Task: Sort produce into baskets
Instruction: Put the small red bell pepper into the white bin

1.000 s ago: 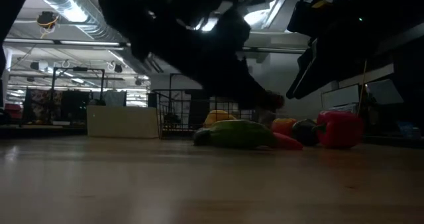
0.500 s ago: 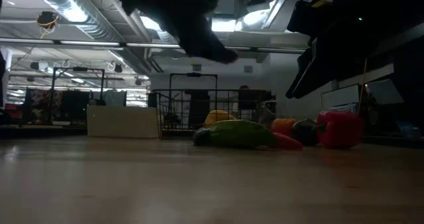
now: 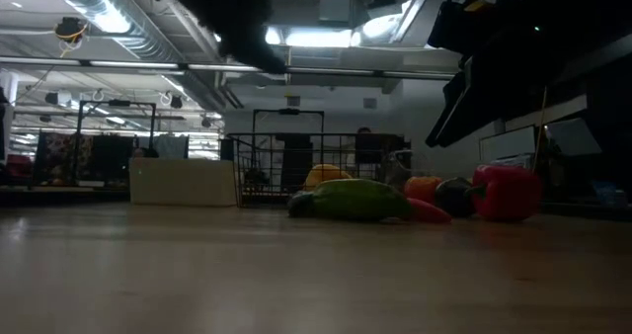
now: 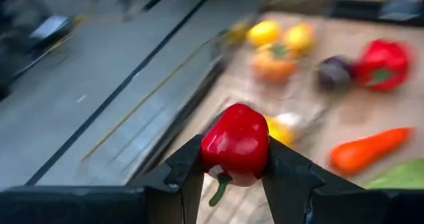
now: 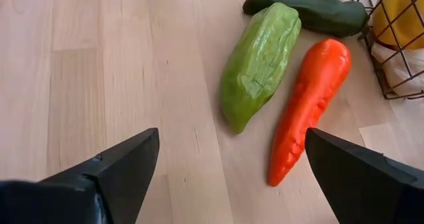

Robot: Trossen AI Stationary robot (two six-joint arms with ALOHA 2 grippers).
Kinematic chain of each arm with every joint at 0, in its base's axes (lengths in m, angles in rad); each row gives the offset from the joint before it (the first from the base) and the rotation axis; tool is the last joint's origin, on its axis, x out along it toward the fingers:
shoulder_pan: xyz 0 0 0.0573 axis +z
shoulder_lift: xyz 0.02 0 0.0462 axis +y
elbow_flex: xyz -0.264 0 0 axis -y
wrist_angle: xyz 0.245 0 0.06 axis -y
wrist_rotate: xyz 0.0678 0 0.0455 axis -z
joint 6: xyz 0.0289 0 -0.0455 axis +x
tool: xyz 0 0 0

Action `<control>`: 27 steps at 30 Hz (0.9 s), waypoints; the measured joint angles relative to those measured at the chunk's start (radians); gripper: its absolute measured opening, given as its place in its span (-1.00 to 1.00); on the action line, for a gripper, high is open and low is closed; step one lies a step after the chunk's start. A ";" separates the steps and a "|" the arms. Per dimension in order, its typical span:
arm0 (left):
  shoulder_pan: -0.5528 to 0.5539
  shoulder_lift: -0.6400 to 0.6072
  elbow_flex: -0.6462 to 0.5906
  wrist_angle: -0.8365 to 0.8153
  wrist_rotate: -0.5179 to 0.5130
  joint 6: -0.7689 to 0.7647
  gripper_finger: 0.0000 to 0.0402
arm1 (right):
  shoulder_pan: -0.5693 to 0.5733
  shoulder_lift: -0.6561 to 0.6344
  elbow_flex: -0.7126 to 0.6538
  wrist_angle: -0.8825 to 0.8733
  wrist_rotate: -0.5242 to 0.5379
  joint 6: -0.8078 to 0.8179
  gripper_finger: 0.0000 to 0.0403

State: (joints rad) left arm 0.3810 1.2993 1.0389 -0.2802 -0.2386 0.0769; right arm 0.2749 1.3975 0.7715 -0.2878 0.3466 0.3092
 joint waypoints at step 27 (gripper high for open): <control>0.379 0.222 0.000 -0.397 -0.017 -0.101 -0.35 | 0.000 0.000 0.000 0.001 0.000 0.000 0.87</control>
State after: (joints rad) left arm 0.7596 1.5214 1.0386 -0.6771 -0.2554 -0.0239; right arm 0.2747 1.3972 0.7712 -0.2871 0.3466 0.3094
